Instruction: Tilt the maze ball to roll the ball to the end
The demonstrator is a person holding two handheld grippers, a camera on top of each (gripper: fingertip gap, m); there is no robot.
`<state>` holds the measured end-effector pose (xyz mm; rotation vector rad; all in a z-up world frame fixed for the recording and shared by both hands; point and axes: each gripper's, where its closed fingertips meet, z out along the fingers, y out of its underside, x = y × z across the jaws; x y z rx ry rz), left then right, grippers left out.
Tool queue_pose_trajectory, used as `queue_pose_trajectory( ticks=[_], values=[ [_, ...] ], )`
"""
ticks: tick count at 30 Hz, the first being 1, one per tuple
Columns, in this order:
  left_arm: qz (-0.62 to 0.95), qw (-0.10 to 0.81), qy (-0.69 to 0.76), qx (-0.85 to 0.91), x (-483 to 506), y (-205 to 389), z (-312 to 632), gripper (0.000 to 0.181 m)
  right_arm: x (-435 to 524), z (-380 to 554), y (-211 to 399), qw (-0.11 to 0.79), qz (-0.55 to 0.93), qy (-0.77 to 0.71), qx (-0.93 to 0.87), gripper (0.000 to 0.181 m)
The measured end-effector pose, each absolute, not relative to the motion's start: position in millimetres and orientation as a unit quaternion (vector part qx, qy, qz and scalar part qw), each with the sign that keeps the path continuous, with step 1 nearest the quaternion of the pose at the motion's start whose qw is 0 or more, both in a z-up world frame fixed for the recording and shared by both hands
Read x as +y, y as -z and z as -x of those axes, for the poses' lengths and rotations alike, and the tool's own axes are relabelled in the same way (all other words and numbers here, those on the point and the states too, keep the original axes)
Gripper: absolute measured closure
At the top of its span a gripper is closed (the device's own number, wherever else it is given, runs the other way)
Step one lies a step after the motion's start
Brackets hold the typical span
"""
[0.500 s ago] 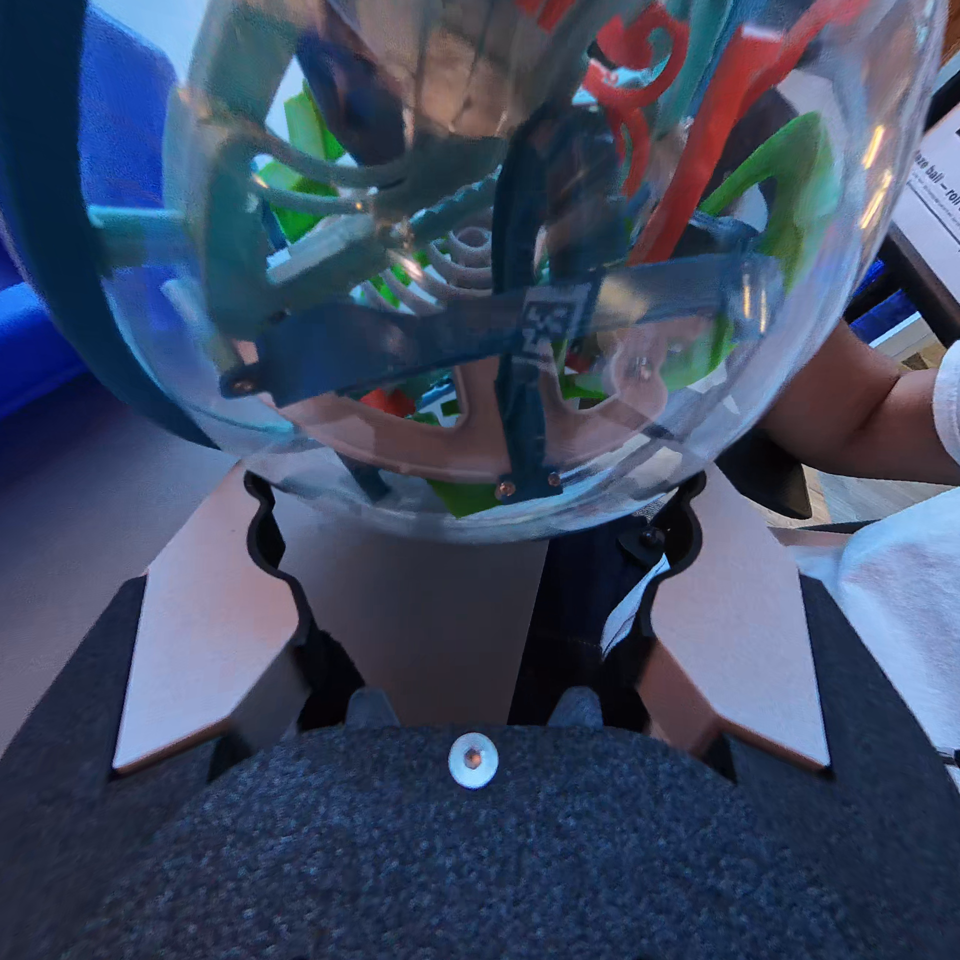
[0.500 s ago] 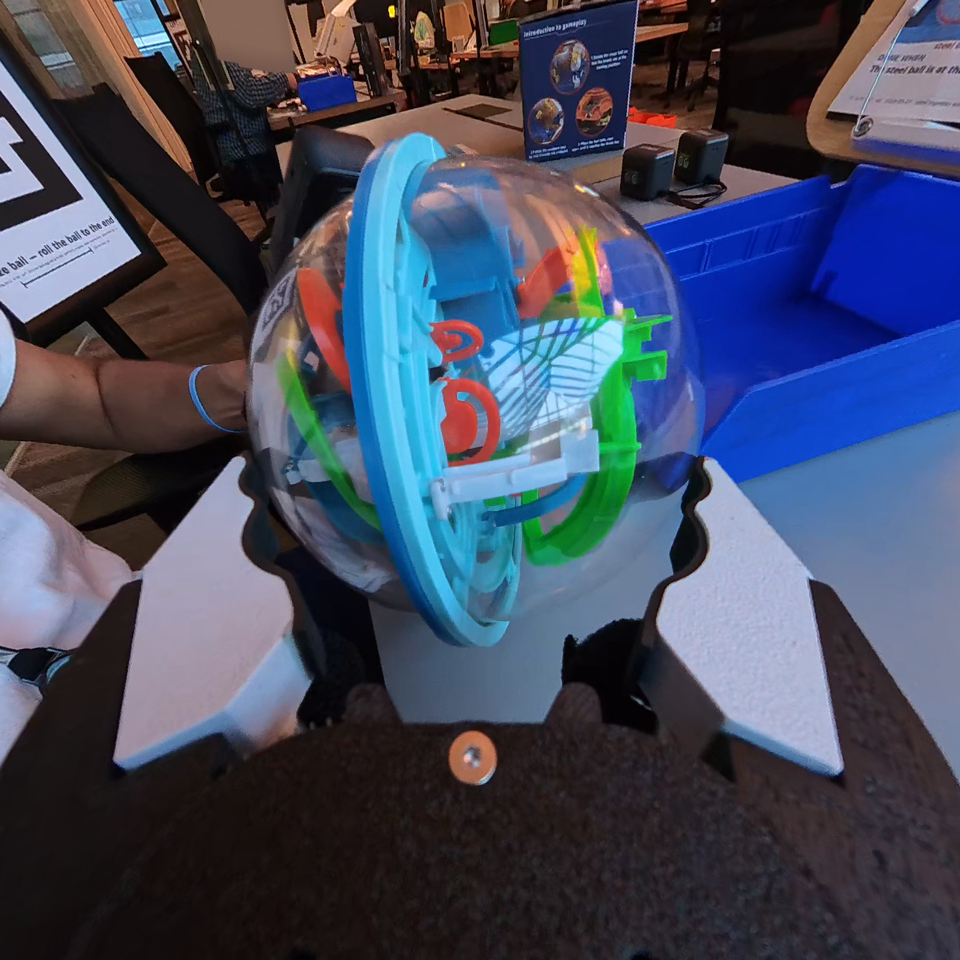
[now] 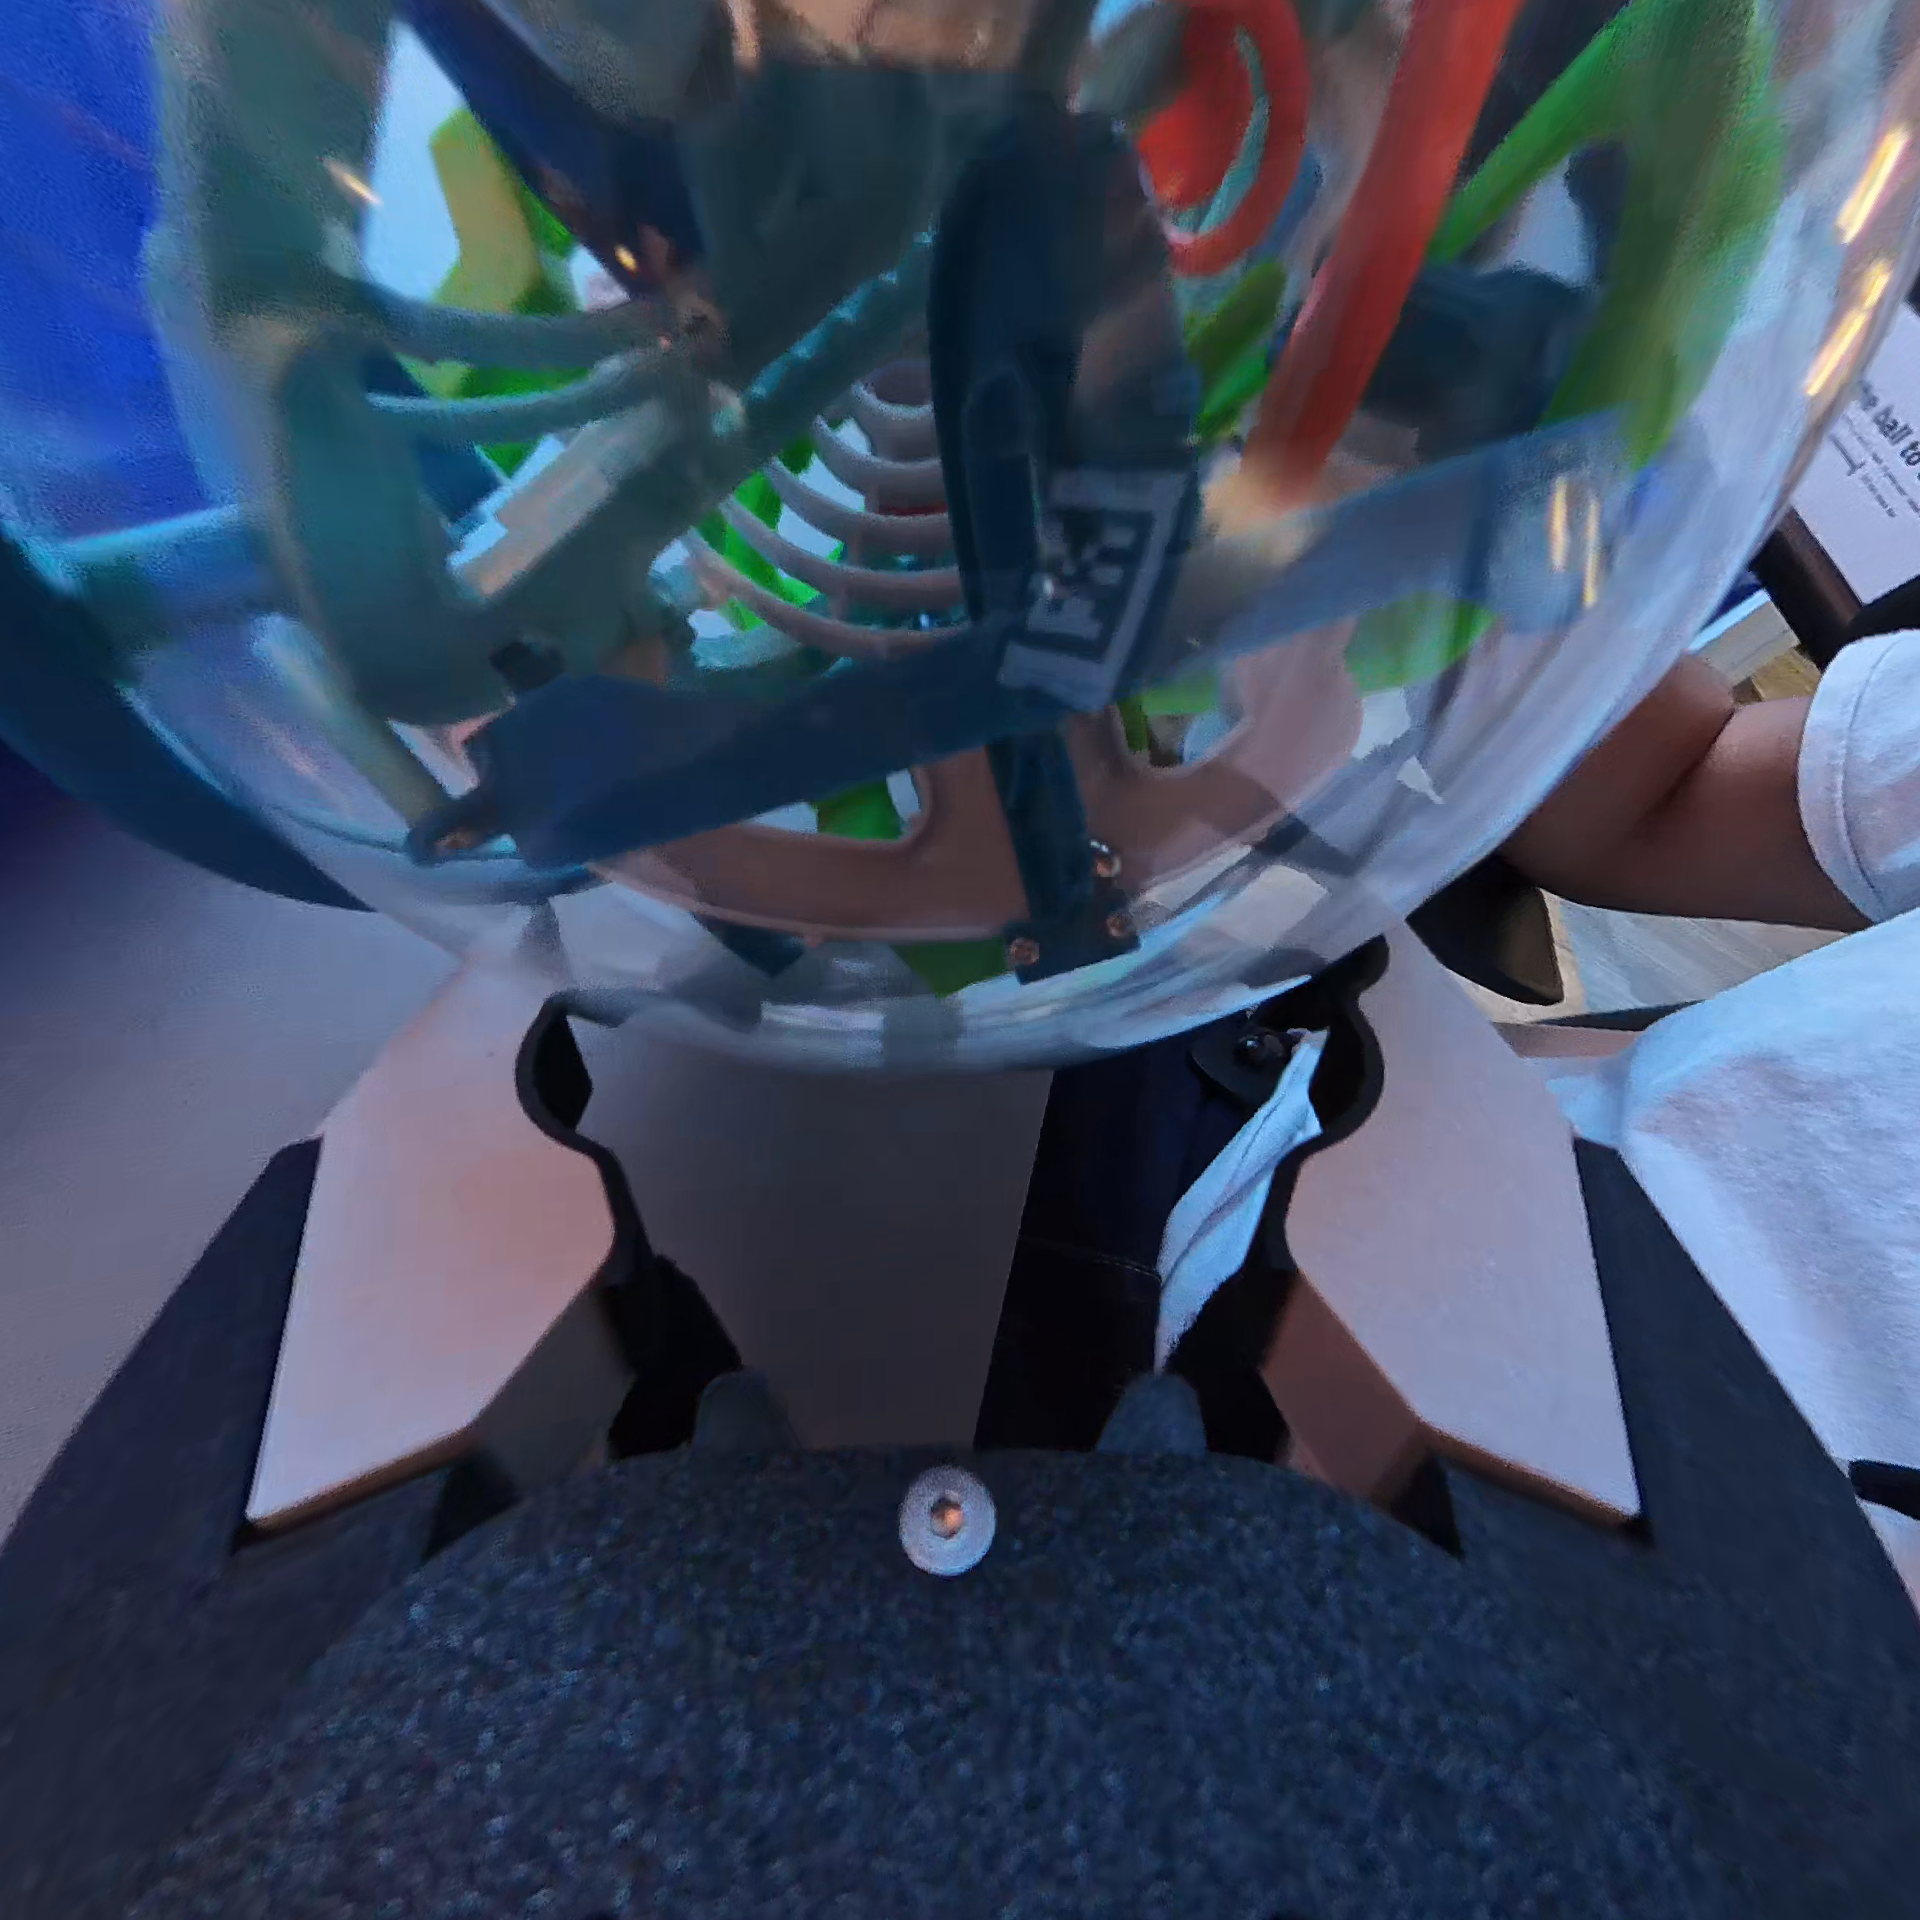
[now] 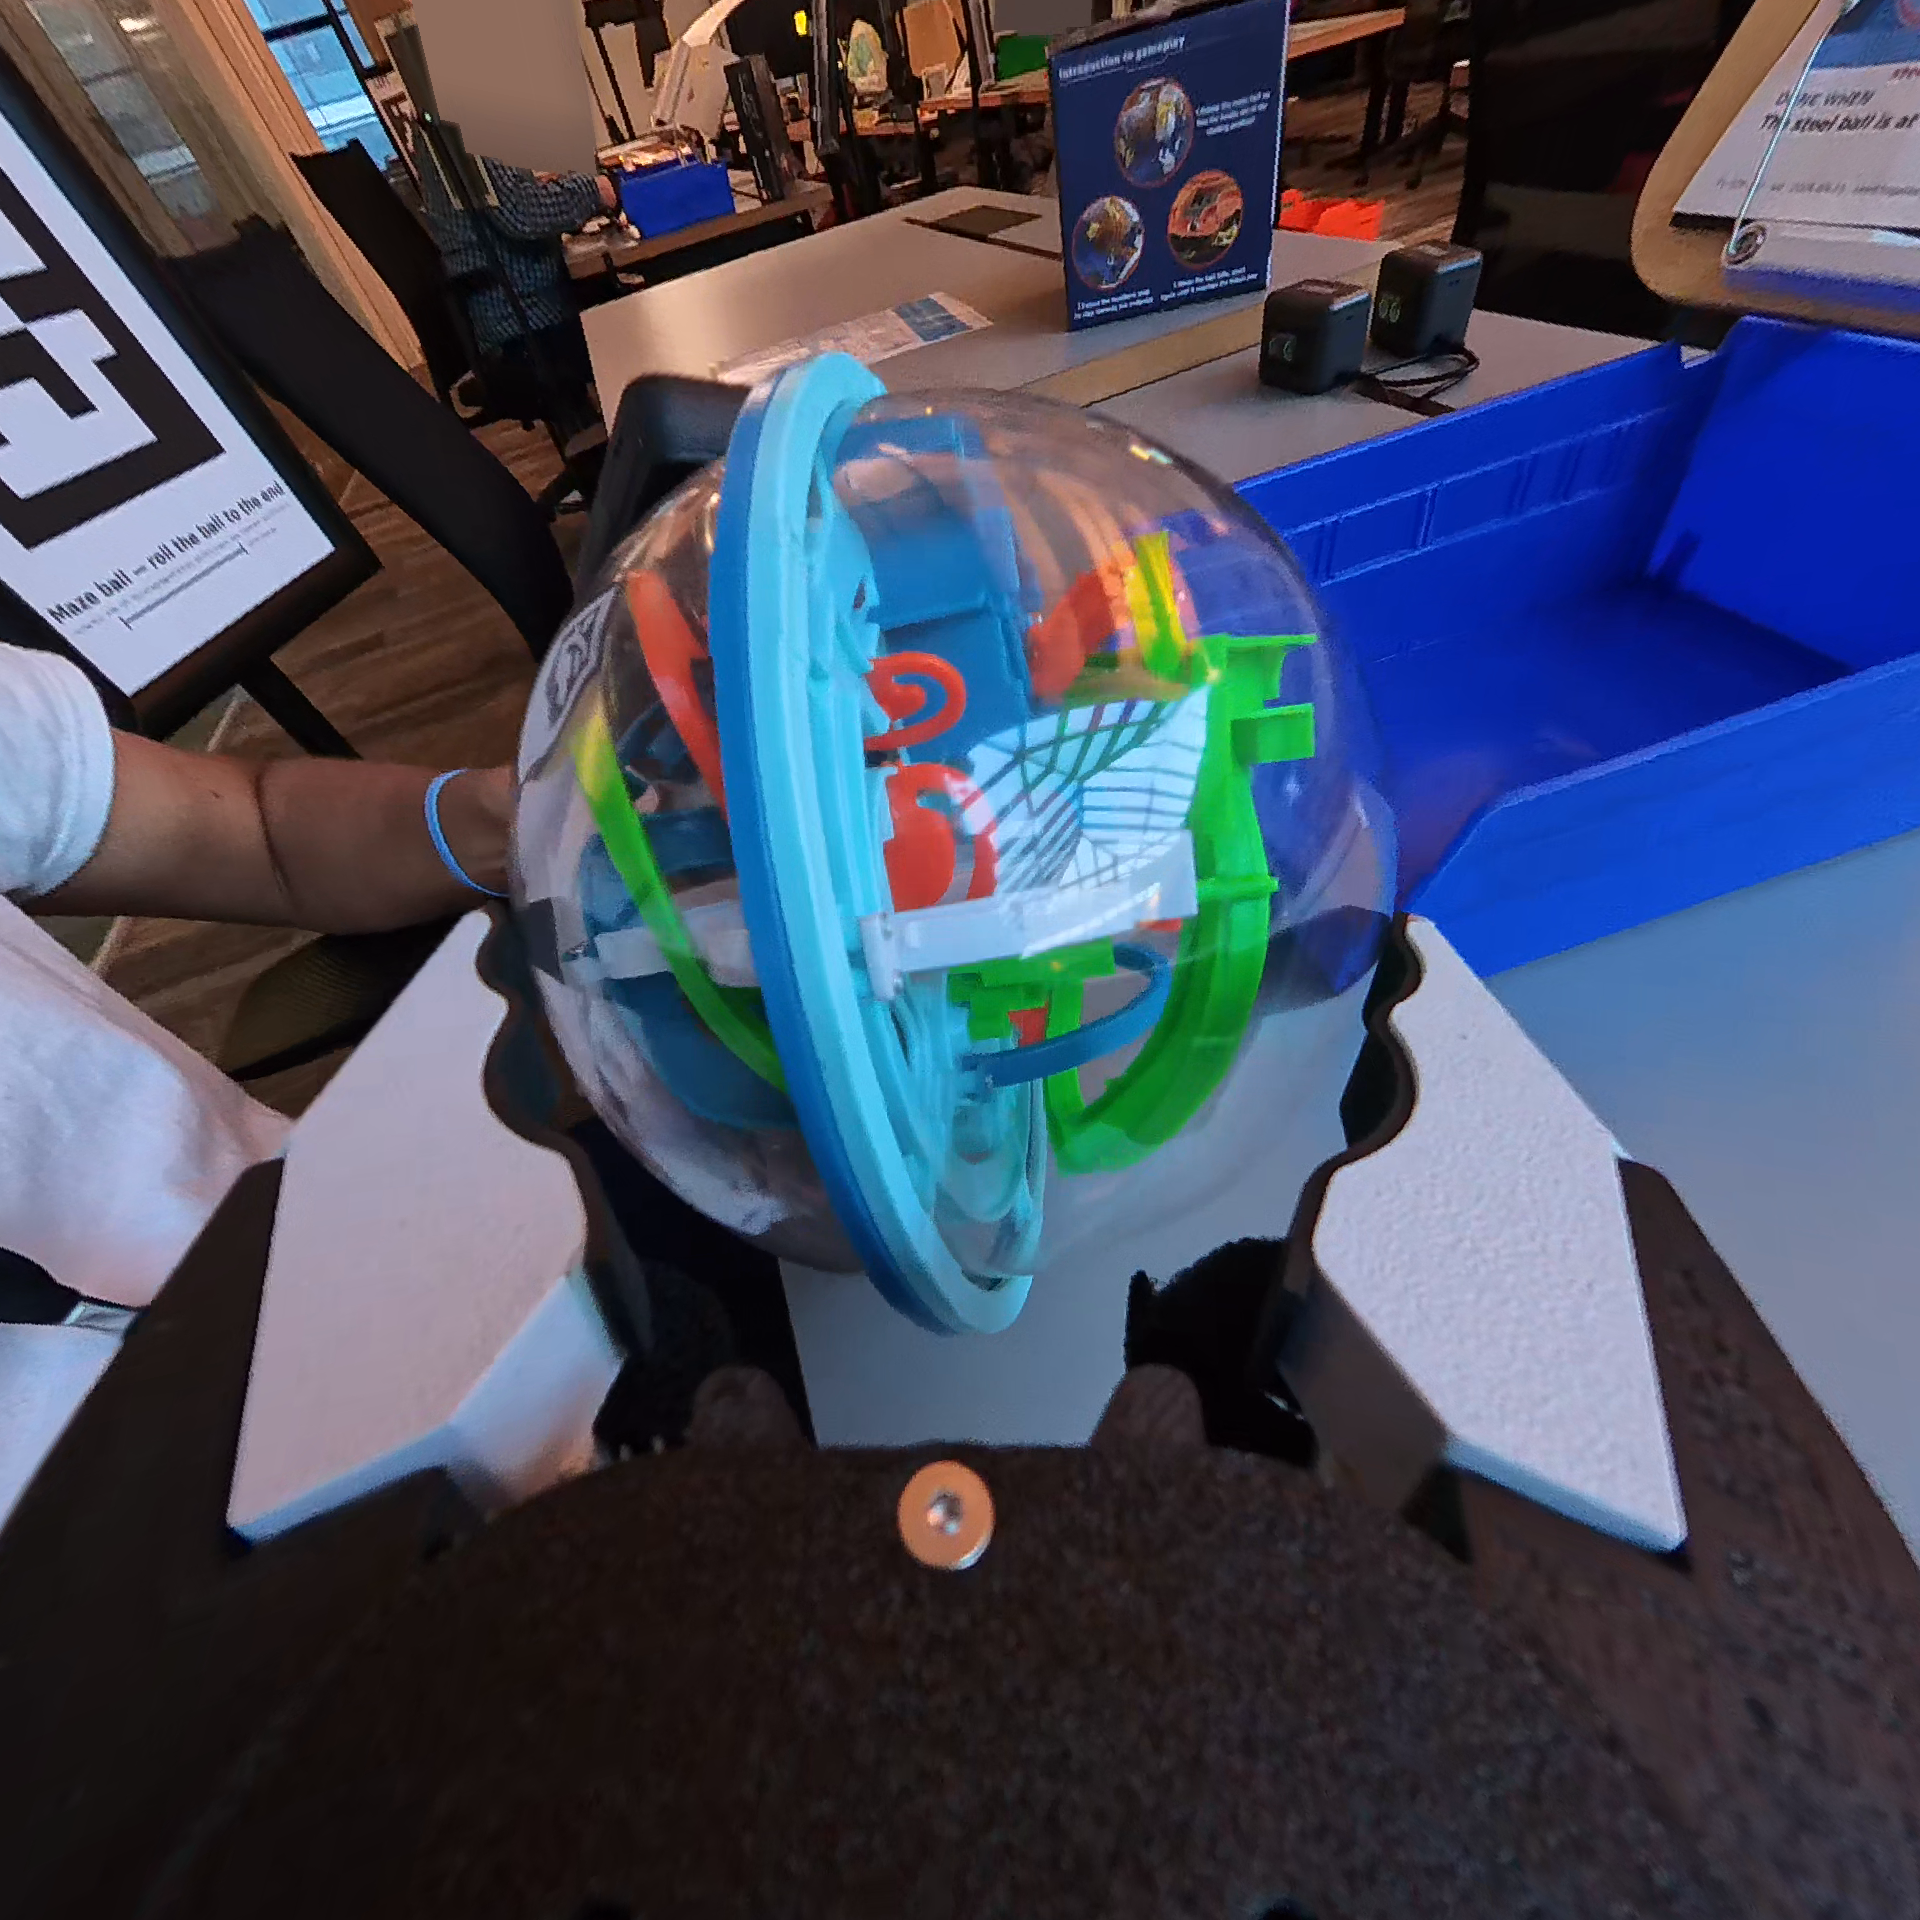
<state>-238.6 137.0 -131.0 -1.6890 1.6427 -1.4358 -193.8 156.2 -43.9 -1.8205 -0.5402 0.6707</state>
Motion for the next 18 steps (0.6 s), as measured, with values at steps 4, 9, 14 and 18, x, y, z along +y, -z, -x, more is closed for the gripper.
queue_pose_trajectory(
  ticks=[4,9,14,18],
  values=[
    [0.595,0.159,0.499,0.609,123,143,240,0.042,155,192,44,0.514,0.774,-0.299,-0.219,0.029],
    [0.597,0.116,0.492,0.623,112,159,242,0.043,159,187,54,0.493,0.785,-0.319,-0.199,0.031],
    [0.598,0.111,0.474,0.637,116,162,250,0.043,163,181,61,0.488,0.784,-0.331,-0.194,0.033],
    [0.583,0.104,0.451,0.668,111,166,258,0.046,168,181,59,0.493,0.776,-0.340,-0.198,0.033]
  ],
)
